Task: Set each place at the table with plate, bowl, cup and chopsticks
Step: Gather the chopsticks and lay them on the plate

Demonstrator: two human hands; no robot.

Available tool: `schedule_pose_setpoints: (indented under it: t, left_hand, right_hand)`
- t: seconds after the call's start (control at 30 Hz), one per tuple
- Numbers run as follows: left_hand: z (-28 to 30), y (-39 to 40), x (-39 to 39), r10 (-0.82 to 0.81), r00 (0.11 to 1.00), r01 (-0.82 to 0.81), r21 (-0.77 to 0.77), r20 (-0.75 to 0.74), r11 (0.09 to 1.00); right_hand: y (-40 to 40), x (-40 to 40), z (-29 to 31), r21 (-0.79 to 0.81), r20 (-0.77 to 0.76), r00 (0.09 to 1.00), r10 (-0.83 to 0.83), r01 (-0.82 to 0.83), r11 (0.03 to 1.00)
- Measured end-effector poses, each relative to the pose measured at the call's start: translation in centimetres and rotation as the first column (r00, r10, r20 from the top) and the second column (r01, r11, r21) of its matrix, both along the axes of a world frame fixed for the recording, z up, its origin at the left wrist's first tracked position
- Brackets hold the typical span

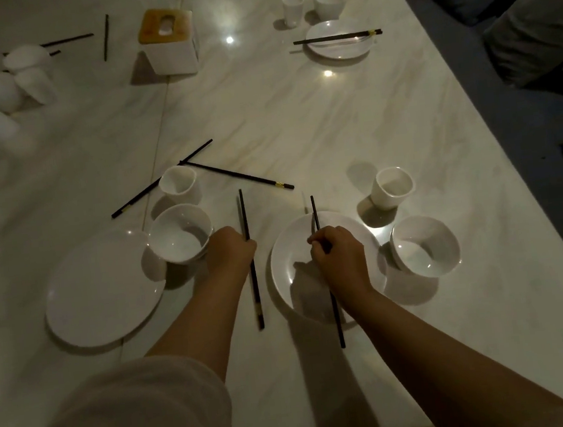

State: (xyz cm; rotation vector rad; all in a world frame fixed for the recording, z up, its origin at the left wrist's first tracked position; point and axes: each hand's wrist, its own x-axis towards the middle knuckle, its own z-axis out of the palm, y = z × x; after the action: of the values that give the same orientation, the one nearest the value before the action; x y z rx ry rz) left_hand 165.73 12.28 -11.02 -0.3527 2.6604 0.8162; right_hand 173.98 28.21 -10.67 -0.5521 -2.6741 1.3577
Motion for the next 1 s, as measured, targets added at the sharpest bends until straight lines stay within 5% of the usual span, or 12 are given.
schedule_pose_setpoints:
  t: [0.2,0.4,0.5,0.67,1.0]
  left_hand:
    - [2.0,-0.6,0.0,0.087,0.990,-0.059,0.232,-0.109,0.971]
    - [3.1,-0.2,0.0,0.075,0.997,-0.061,0.449,-0.014,0.892]
    - [2.6,0.6,0.6,0.033,0.999,-0.027,0.518,-0.002,0.855]
    - [0.8,2.3,2.4,-0.157,0.981,0.184,0.317,-0.110,0.930]
    - [-0.2,3.2,3.5,-0.164,0.970,0.214,0.307,-0.182,0.927]
  right_hand:
    - [-3.2,-1.5,1.3,-0.244,0.206,0.955,0.214,-0.161,0.956]
    - [-4.9,-1.4,2.0,-0.514,0.304,0.949,0.090,0.084,0.854]
    - [-3.8,-0.7,1.9,-0.385,0.301,0.953,0.018,0.105,0.917]
    - [-0.7,1.2,1.8,-0.082,0.225,0.945,-0.237,0.261,0.962]
    - [1.0,2.7,0.3,-0.009,0.360,0.903,-0.233,0.253,0.967]
